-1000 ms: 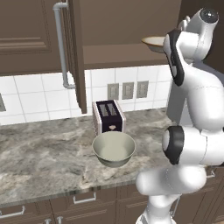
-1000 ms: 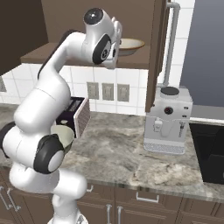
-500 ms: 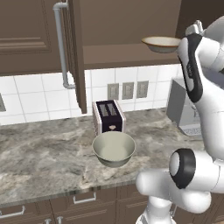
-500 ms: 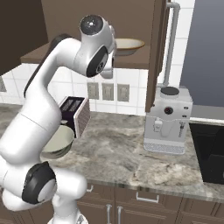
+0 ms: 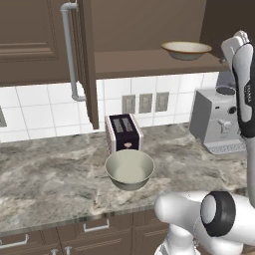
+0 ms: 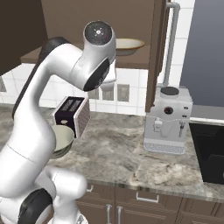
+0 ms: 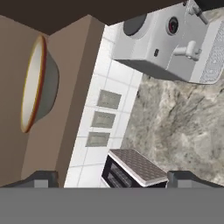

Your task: Open the cabinet. Pick the bowls from the counter and place them in the cabinet. Then close the cabinet.

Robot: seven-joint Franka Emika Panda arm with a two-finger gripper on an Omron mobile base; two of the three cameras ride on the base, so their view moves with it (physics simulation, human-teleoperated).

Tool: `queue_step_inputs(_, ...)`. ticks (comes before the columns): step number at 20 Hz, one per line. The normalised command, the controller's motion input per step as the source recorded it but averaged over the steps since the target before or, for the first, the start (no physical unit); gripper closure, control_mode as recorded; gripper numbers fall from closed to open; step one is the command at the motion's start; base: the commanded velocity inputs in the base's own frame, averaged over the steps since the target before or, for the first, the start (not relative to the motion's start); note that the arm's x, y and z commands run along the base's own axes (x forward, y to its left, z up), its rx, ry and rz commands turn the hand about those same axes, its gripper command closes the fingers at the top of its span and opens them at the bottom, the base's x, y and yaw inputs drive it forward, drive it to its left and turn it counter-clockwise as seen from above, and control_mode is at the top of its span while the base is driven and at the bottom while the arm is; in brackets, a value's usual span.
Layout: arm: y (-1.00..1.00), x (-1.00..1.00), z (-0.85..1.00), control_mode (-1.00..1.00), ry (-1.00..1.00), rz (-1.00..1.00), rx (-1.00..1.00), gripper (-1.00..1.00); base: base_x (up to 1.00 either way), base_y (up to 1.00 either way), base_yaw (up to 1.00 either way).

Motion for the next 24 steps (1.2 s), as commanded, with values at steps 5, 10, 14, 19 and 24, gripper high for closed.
queue_step_inputs(5, 0.27, -0.82, 0.0, -1.0, -0.04, 0.11, -0.09, -1.0, 0.0, 0.0, 0.0)
queue_step_inputs(10, 0.54, -0.65, 0.0, -1.0, -0.08, 0.06, -0.07, -1.0, 0.0, 0.0, 0.0)
queue_step_inputs(14, 0.5, -0.44, -0.11, -1.0, 0.0, 0.08, -0.02, -1.0, 0.0, 0.0, 0.0)
queue_step_inputs(19, 0.23, -0.05, -0.17, -1.0, 0.16, 0.08, -0.03, -1.0, 0.0, 0.0, 0.0)
queue_step_inputs(24, 0.05, 0.0, -0.17, -1.0, 0.21, 0.07, -0.06, -1.0, 0.0, 0.0, 0.0)
